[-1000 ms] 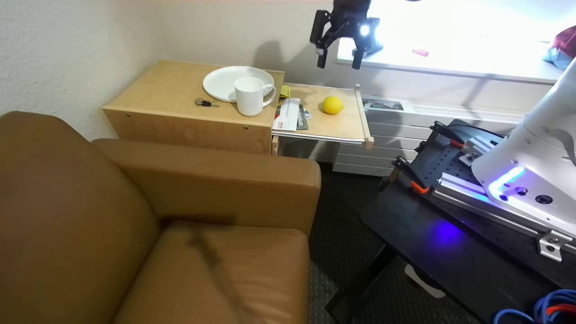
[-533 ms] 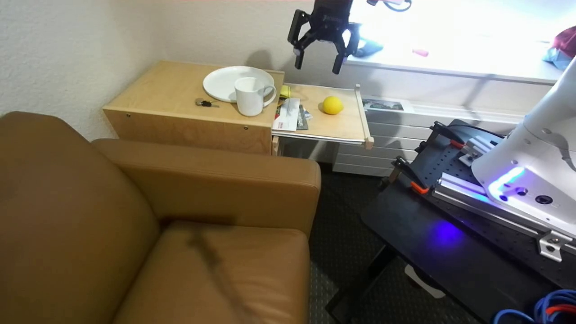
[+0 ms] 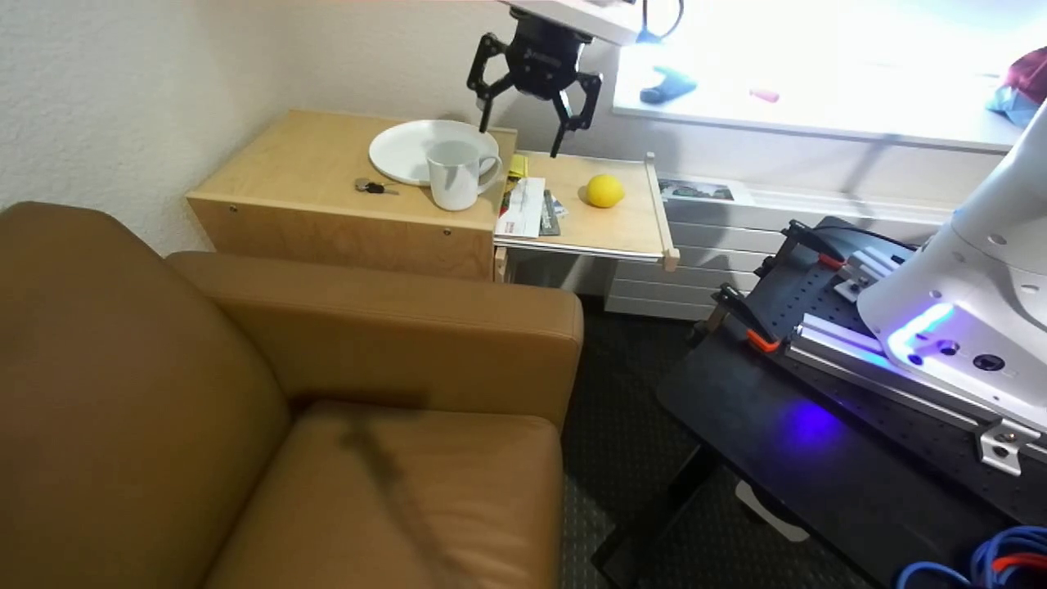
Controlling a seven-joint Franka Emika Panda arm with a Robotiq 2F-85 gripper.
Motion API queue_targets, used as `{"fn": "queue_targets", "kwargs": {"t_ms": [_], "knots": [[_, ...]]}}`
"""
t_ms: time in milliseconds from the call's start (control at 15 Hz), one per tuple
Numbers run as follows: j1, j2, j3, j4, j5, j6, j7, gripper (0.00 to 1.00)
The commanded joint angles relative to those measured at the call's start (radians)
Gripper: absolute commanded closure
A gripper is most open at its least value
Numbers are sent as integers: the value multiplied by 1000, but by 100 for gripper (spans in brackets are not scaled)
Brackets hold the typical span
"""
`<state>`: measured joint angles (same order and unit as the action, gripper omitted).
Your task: Put the mug on the window sill, put the lemon on the plate, and then close the top drawer
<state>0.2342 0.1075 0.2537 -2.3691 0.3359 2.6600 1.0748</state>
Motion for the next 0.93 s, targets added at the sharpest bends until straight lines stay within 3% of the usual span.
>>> {"fn": "queue_targets", "kwargs": {"t_ms": [0,133,200,400,600,733,867], "knots": [[55,134,-40,96,-80,151,239,0],[87,149,-78,120,-111,172,380,0],[63,118,-45,82,-86,149,283,0],[85,150,-88,111,-136,140,370,0],[189,228,-268,151,-360,202,664,0],[219,267,-321,184,-444,207,801,0],[229,296,-316,215,-440,207,866,0]]}}
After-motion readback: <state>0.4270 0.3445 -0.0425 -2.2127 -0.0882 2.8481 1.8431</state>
